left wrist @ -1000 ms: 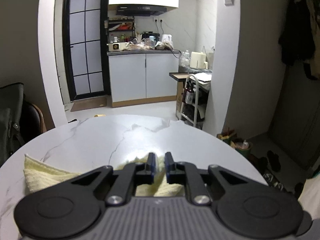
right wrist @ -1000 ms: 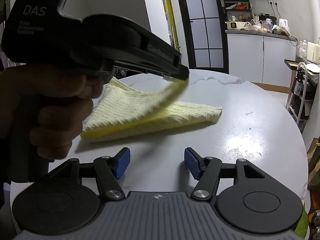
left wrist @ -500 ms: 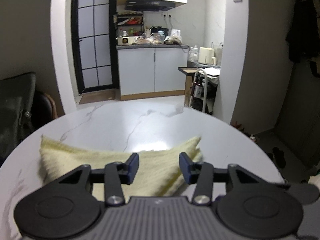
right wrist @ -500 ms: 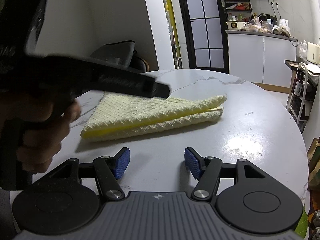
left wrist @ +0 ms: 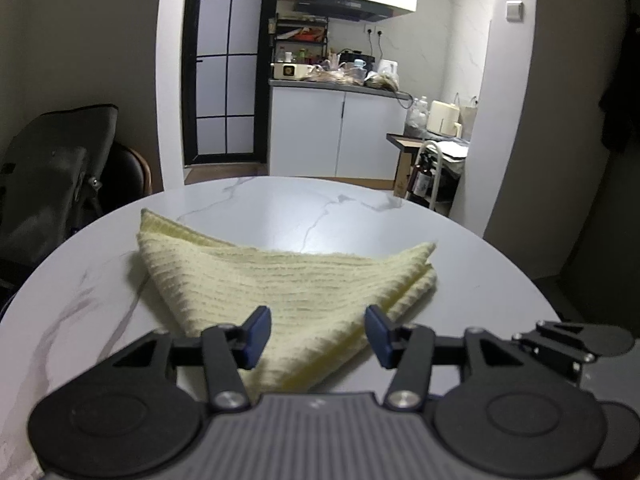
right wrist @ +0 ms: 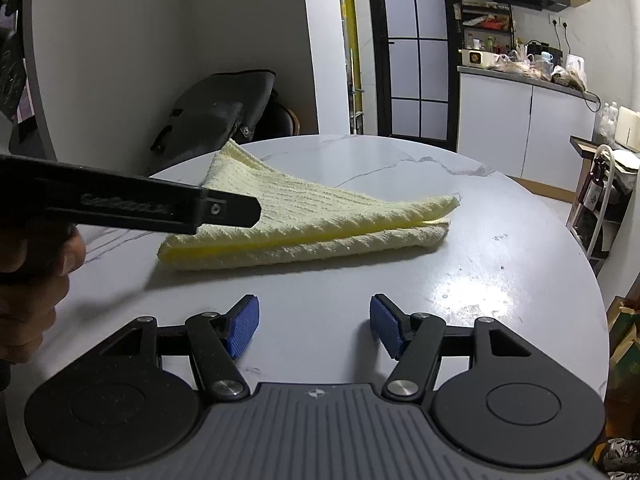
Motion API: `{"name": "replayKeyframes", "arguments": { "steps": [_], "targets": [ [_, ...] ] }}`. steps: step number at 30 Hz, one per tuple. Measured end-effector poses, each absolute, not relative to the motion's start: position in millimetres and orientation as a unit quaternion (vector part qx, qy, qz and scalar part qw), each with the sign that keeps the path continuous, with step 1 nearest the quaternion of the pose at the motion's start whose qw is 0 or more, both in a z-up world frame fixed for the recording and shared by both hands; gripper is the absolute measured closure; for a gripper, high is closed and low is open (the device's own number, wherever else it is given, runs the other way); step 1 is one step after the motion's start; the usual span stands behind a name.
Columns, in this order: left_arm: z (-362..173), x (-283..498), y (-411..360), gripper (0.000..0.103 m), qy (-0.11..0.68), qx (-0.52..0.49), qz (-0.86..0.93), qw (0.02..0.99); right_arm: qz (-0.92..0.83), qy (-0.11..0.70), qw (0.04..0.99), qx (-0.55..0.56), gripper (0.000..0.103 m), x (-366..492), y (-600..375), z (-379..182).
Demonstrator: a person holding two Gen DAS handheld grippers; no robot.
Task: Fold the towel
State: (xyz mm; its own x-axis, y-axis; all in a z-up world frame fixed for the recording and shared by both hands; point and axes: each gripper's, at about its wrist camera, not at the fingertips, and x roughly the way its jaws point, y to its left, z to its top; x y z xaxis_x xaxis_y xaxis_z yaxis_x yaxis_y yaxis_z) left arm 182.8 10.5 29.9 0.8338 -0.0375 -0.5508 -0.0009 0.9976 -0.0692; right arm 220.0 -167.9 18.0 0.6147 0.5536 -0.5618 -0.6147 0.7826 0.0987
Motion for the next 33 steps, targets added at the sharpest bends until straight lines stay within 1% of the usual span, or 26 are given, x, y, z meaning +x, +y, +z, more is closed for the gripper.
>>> {"name": "replayKeyframes", "arguments": {
  "steps": [1, 3, 8, 12, 19, 21, 25, 30, 33],
  "targets": [
    [31, 181, 12, 0.039, 0.284, -0.037, -0.01, 0.958, 0.325, 0.294, 0.897, -0.053, 0.036, 220, -168, 18],
    [33, 177, 14, 0.037, 0.276, -0.043, -0.011, 0.96, 0.323, 0.294, 0.898, -0.057, 0.036, 219, -166, 18],
    [36, 164, 13, 0.036, 0.27, 0.001, -0.009, 0.963, 0.312, 0.29, 0.901, -0.085, 0.036, 215, -157, 19],
    [40, 153, 24, 0.036, 0.259, -0.032, -0.017, 0.965, 0.297, 0.279, 0.908, -0.101, 0.036, 210, -154, 21],
    [42, 132, 34, 0.033, 0.242, -0.037, -0.023, 0.969, 0.292, 0.276, 0.909, -0.11, 0.036, 195, -148, 32],
    [41, 126, 38, 0.033, 0.242, -0.034, -0.03, 0.969, 0.288, 0.276, 0.911, -0.106, 0.031, 190, -145, 36],
    [38, 117, 46, 0.032, 0.246, -0.031, -0.032, 0.968, 0.279, 0.272, 0.916, -0.095, 0.028, 178, -138, 43],
    [32, 108, 56, 0.032, 0.25, -0.023, -0.038, 0.967, 0.272, 0.276, 0.918, -0.088, 0.021, 167, -132, 46],
    [30, 102, 59, 0.021, 0.246, -0.016, -0.048, 0.968, 0.27, 0.28, 0.918, -0.077, 0.019, 163, -131, 48]
  ]
}}
